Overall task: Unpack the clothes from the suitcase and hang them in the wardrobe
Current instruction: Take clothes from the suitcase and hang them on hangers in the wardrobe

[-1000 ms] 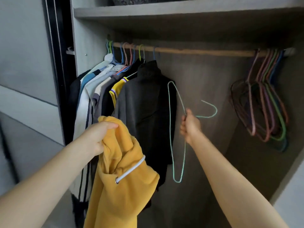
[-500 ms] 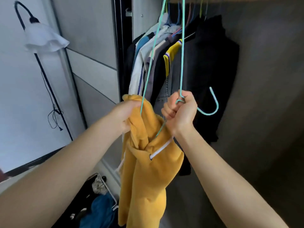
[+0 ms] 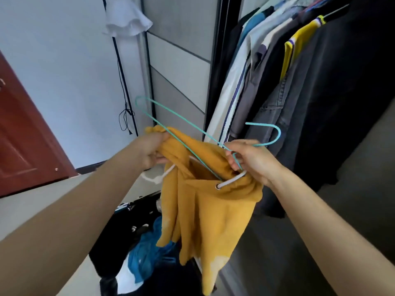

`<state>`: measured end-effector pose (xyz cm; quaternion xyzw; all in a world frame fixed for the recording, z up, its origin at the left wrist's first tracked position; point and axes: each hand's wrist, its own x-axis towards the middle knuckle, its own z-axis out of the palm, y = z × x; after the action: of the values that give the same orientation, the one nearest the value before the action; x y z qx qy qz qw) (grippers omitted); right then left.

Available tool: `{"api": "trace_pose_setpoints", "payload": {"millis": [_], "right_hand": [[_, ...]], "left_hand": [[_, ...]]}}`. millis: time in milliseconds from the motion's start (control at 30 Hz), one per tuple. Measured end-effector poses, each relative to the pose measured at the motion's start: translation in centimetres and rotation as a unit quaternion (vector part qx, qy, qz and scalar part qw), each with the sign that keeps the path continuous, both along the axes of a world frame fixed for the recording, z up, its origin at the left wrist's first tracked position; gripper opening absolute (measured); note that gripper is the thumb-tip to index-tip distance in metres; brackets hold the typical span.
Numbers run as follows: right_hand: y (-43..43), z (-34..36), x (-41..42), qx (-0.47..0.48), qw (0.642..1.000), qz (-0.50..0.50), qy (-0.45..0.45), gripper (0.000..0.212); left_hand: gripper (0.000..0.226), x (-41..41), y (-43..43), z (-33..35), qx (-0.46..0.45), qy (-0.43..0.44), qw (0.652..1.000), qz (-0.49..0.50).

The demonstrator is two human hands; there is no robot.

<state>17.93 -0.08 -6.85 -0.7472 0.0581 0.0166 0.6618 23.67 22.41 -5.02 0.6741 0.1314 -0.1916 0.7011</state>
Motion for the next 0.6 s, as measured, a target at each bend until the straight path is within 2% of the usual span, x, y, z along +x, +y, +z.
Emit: {"api": "trace_pose_setpoints", "payload": {"millis": [67, 133, 167, 233, 300, 400, 467, 600], "right_hand": [[1.3, -0.3, 0.5, 0.148, 0.989, -0.015, 0.026, 0.026], [2.9, -0.2, 1.2, 0.294, 0.955, -0.039, 0.03, 0.025], [3.8, -0.6, 1.5, 0.336, 0.94, -0.053, 0.025, 0.025], [5.4, -2.5, 1.4, 0.351, 0.934, -0.062, 0.014, 0.026], [5.9, -5.4, 0.7, 0.28, 0.958, -0.051, 0.023, 0.029], [4.8, -7.6, 0.1, 0.06, 0.996, -0.033, 0.052, 0.032], [4.1, -7.2, 0.4, -0.047, 0.998, -0.013, 0.047, 0.035], [3.0, -7.2, 1.3, -0.197, 0.978, 0.059, 0.039, 0.035]], "left_hand": [[0.012, -0.1, -0.2, -0.2, -0.081, 0.025, 0.996, 0.042], [0.013, 0.0, -0.3, -0.1, -0.142, 0.041, 0.986, 0.08], [0.012, 0.2, -0.3, 0.0, -0.168, 0.041, 0.981, 0.09], [0.015, 0.4, 0.1, 0.5, -0.209, 0.037, 0.971, 0.113], [0.018, 1.2, 1.3, 0.4, -0.244, 0.043, 0.958, 0.146], [0.019, 1.6, 4.0, -0.7, -0.246, 0.068, 0.951, 0.172], [0.017, 1.4, 5.3, -1.9, -0.238, 0.089, 0.95, 0.18], [0.019, 1.2, 8.1, -3.5, -0.221, 0.113, 0.947, 0.204]]}}
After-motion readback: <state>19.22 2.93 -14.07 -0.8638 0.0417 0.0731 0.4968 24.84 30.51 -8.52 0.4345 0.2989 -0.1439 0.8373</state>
